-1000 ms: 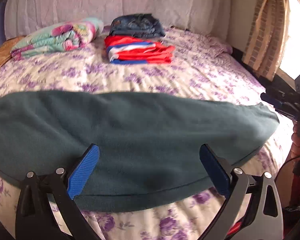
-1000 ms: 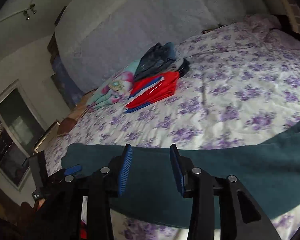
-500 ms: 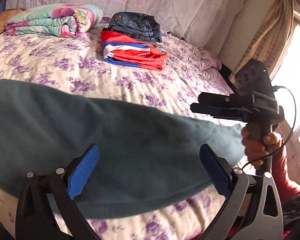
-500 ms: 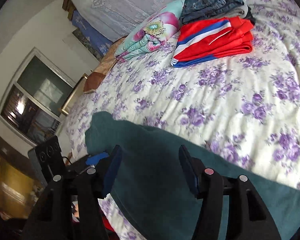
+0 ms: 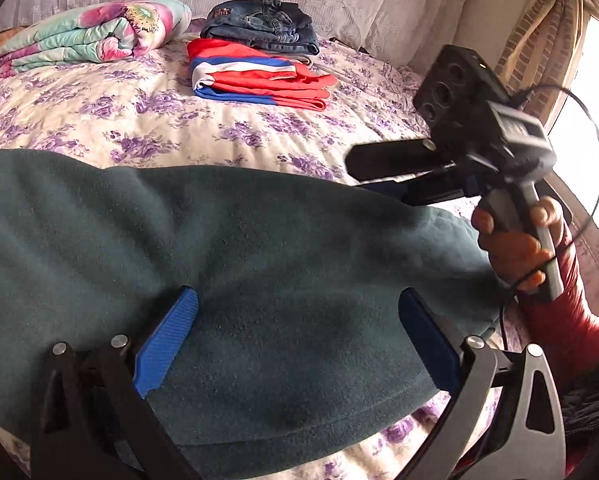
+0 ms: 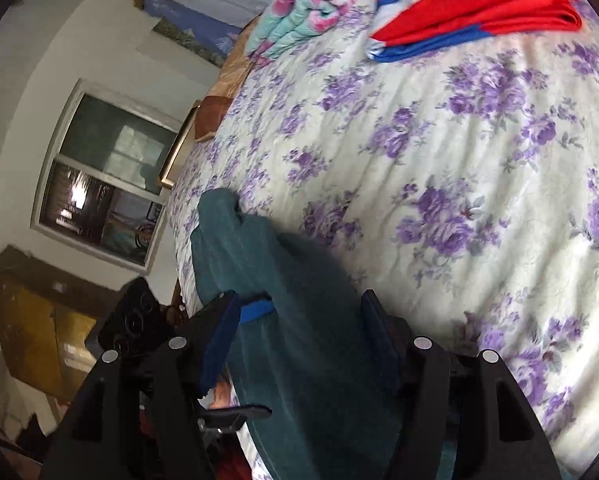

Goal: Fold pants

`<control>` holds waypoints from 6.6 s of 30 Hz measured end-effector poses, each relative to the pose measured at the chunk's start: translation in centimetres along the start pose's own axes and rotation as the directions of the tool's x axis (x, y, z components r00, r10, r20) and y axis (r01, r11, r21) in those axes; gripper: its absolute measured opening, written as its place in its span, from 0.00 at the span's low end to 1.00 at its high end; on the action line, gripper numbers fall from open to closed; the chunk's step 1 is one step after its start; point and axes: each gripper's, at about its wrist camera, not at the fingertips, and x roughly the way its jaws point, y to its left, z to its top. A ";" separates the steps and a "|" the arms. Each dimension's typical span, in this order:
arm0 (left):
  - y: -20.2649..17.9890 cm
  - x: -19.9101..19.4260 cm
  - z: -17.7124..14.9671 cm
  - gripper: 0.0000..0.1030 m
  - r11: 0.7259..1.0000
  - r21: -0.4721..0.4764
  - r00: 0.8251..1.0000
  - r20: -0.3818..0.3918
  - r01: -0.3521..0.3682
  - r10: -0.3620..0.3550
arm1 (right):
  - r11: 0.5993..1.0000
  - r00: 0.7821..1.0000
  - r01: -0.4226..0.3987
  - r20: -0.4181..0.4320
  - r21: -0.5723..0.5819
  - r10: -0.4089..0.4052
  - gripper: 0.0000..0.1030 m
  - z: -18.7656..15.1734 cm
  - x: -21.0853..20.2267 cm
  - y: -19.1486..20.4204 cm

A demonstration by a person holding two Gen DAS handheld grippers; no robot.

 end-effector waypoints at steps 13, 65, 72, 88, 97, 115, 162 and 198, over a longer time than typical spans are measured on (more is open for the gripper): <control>-0.2 -0.2 -0.2 0.95 1.000 0.004 1.000 0.011 -0.004 0.004 | 0.953 0.989 0.147 0.025 -0.263 -0.146 0.73 -3.8 -0.7 4.9; -0.2 -0.7 -0.5 0.95 1.000 0.017 1.000 0.020 0.000 -0.001 | 0.966 0.958 -0.231 -0.148 0.115 0.246 0.90 0.0 5.2 2.8; -0.1 -0.9 -0.5 0.95 1.000 0.013 1.000 0.025 0.008 -0.009 | 0.854 0.909 -0.371 -0.044 0.366 0.414 0.90 4.4 8.6 0.1; 0.1 -1.1 -0.7 0.95 1.000 0.013 0.999 0.029 0.014 -0.015 | 0.962 0.983 -0.171 0.105 0.215 0.152 0.88 7.5 4.8 -2.7; 0.0 -1.2 -0.9 0.95 1.000 0.013 0.999 0.030 0.014 -0.015 | 0.995 1.000 -0.014 0.023 0.095 0.012 0.36 7.1 6.9 -0.5; 7.0 -8.0 -0.9 0.95 0.944 -0.132 0.941 0.111 -0.303 0.318 | 0.986 0.988 0.153 0.036 -0.065 -0.151 0.10 5.8 8.1 0.3; 1.0 -6.6 2.4 0.95 0.979 -0.117 0.975 0.129 -0.165 0.180 | 0.767 0.631 0.166 0.530 0.620 -0.566 0.76 -27.8 -25.5 -4.8; 15.6 -16.6 -5.3 0.95 0.815 -0.557 0.922 0.211 -0.158 0.324 | 0.743 0.430 0.596 0.661 0.304 -0.615 0.04 -14.4 -14.8 3.1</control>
